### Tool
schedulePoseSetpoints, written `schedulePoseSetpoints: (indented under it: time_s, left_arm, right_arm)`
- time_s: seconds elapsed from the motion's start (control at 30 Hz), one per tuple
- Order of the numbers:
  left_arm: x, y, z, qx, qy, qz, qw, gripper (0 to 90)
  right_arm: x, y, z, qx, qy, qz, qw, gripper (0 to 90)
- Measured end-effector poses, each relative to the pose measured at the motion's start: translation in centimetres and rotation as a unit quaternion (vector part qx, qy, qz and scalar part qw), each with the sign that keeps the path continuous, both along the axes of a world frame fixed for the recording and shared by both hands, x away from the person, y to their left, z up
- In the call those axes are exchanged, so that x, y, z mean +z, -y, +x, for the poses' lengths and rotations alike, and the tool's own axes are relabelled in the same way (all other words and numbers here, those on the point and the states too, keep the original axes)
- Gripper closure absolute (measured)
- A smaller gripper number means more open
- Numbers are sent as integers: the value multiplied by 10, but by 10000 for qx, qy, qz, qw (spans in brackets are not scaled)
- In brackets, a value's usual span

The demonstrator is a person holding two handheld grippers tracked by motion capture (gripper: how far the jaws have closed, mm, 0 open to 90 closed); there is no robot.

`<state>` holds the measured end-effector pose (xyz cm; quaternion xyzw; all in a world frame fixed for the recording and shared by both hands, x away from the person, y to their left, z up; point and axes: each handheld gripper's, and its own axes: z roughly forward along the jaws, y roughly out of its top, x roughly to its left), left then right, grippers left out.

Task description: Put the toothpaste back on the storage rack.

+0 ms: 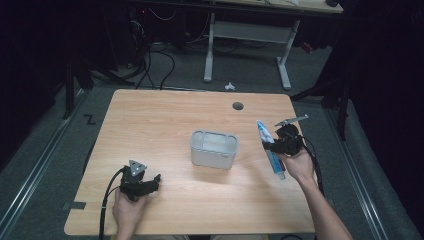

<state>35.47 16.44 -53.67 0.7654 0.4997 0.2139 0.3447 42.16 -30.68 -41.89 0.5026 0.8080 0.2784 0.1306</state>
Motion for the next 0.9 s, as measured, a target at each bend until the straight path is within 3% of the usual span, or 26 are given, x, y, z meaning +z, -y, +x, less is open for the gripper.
schedulePoseSetpoints:
  time_s: [0.53,0.9]
  left_arm:
    - [0,0,0,0,1,2,10000,257]
    - [0,0,0,-1,-1,0,10000,257]
  right_arm:
    - [20,-19,-9,377,298,239,9986,705]
    - [30,-31,-12,630,310,331,9970,704]
